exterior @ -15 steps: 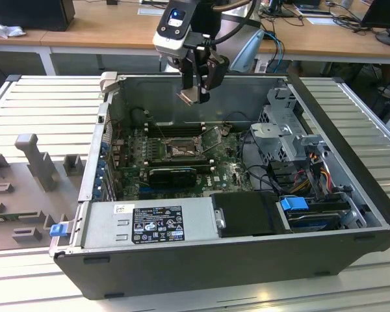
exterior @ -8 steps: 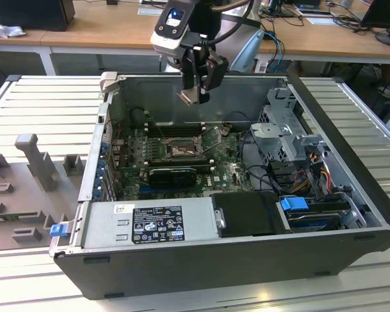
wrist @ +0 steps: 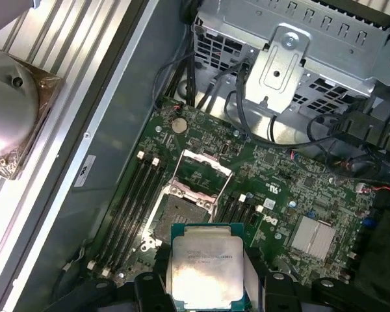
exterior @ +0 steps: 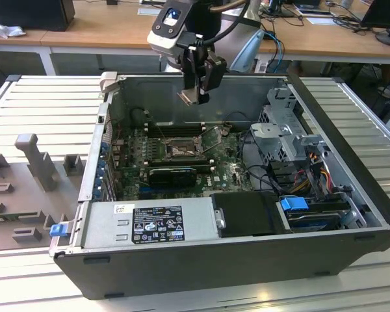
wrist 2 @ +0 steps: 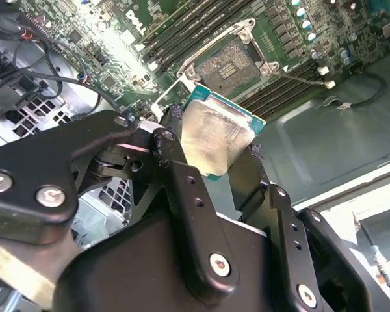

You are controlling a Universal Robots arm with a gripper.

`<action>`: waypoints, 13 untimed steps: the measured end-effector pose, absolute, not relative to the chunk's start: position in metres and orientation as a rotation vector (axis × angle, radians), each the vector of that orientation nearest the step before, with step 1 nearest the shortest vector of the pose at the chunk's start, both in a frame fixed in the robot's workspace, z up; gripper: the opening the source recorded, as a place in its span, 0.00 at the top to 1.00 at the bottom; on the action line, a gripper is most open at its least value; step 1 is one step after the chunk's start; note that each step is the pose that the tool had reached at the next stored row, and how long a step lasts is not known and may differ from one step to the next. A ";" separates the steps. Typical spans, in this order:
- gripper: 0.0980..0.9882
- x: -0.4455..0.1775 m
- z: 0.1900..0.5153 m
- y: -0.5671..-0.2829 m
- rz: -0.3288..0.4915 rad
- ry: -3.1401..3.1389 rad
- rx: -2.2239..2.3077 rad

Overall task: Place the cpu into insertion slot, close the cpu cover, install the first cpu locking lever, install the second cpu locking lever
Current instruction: 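Place the cpu into insertion slot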

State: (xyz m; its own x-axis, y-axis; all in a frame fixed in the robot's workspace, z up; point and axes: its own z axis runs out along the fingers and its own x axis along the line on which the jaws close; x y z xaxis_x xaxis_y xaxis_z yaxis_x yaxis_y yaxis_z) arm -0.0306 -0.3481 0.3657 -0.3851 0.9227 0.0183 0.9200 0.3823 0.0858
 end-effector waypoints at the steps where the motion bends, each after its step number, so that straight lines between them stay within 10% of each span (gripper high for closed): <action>1: 0.52 -0.031 0.365 -0.348 0.127 2.575 1.738; 13: 0.52 -0.031 0.364 -0.348 0.121 2.402 1.959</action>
